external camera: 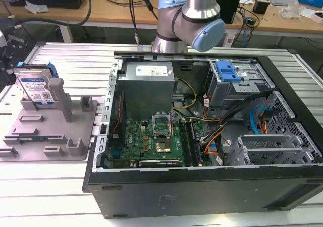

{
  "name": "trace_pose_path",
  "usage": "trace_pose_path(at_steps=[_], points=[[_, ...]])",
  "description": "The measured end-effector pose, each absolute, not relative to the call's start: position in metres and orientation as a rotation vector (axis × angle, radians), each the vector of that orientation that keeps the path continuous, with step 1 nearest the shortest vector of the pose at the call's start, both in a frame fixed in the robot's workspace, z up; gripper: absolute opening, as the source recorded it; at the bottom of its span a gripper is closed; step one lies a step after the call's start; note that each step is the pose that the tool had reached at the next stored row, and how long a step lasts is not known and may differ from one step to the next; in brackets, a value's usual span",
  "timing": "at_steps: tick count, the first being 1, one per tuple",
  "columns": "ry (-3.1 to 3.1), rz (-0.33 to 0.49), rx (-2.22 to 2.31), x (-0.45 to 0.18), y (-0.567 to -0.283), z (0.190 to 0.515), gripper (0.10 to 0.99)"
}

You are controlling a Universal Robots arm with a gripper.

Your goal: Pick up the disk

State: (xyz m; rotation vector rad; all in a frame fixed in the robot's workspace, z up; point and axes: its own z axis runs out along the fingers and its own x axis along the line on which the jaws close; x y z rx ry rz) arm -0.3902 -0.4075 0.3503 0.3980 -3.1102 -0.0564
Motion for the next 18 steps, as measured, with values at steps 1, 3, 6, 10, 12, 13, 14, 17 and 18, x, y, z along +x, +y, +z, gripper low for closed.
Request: trace_pose_path(at_steps=[1,3,6,10,12,13,14,17,18], points=[[-3.102,-0.054,0.453,-0.3901,-0.4075,0.3503,0.169],[-3.091,-0.051,0.519,-0.3902,-0.4074,0.3503,0.294],[-3.067,-0.044,0.635,-0.3902,-0.4074,0.3503,0.416],[-3.039,-0.039,0.753,-0.3902,-0.4074,0.3503,0.604],[-3.025,-0.035,0.801,-0.3902,-0.4073,0.3503,0.604],[-3.019,-0.034,0.822,-0.3902,-0.4074,0.3504,0.604],[-3.013,-0.033,0.842,-0.3902,-0.4074,0.3504,0.604],[-2.996,-0.027,0.932,-0.3901,-0.4073,0.3504,0.604],[-2.983,-0.027,0.975,-0.3901,-0.4074,0.3502,0.604]])
